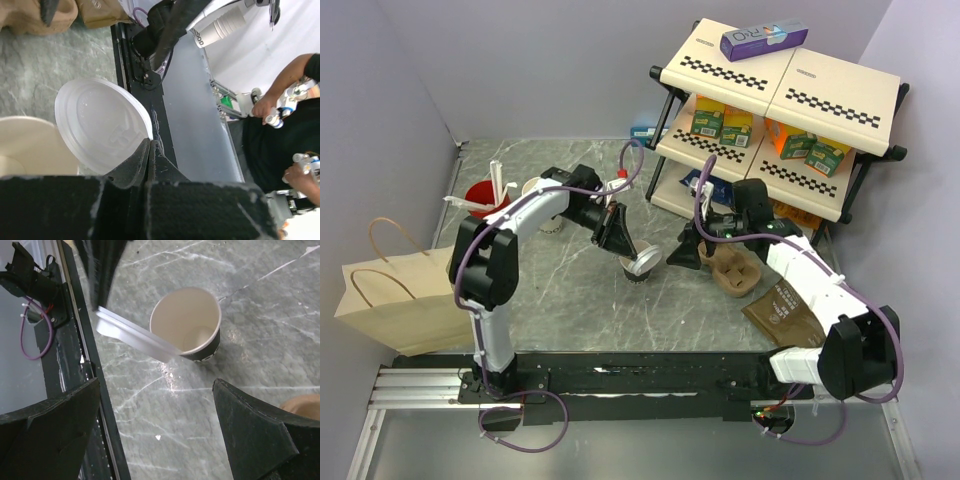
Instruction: Pack the takeout coffee
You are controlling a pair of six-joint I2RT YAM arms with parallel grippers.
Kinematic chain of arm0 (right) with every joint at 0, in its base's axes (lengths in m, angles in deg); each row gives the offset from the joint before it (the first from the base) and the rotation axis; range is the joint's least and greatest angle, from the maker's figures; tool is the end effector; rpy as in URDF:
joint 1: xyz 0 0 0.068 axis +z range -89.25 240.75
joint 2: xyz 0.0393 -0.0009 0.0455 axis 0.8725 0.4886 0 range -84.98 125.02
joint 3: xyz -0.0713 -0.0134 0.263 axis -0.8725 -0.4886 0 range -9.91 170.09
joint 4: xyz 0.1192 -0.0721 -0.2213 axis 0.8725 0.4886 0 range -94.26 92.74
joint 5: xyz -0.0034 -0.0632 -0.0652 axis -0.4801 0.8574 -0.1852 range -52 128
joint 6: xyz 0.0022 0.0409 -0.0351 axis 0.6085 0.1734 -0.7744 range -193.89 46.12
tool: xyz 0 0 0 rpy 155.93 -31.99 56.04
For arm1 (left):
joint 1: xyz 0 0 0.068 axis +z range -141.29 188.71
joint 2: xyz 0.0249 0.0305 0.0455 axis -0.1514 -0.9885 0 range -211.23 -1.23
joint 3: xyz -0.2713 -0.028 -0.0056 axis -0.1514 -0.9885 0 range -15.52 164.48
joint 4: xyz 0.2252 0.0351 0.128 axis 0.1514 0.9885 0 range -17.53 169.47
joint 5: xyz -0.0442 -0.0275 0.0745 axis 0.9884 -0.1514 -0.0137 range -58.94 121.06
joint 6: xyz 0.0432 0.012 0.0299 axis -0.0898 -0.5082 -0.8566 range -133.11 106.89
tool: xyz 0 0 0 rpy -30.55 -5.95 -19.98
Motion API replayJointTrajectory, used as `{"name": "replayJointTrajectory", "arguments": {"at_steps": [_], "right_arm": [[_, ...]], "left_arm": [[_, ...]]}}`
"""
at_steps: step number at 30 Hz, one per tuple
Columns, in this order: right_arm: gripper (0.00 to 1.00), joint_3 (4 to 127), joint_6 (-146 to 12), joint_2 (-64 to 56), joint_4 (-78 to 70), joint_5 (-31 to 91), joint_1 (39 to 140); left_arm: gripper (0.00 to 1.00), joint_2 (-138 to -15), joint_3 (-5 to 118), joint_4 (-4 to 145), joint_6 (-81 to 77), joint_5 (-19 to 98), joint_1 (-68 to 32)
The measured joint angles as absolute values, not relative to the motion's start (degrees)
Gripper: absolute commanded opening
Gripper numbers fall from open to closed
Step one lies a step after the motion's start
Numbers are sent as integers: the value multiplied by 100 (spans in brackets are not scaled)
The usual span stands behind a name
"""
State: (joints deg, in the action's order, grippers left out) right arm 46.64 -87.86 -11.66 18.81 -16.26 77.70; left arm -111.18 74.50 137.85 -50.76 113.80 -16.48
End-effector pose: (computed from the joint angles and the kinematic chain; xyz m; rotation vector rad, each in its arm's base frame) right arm 0.2488 0.1060 0.2924 -1.0310 1.8641 1.0862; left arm 0.3174 -0.1882 0.2563 1.2220 1.8477 -1.9284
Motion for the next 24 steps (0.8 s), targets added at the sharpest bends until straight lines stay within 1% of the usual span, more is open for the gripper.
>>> {"name": "replayJointTrajectory", "arguments": {"at_steps": [8,14,16,18,21,24], "right_arm": [[100,4664,-8718,-958,1730,-1554,7825],[100,4714,-8699,-829,1741,-1543,7825],[100,4760,-8697,-790,1723,-1543,7825],[100,4791,-8675,-750,1712,-1543,7825],[100,4815,-8651,-683,1684,-1541,7836],[100,4817,-8635,-635,1673,-1541,7877]], "left_arm": [[1,-11387,7537,13532,-4680,11364,-1624],[1,-11299,7529,12846,-3929,11207,-1624],[1,-11131,7358,12332,-3446,11104,-1624],[1,-10788,6858,11434,-2731,10971,-1611],[1,-10112,5684,9692,-1148,10822,-1550],[1,-9789,4700,7574,624,10737,-1495]]}}
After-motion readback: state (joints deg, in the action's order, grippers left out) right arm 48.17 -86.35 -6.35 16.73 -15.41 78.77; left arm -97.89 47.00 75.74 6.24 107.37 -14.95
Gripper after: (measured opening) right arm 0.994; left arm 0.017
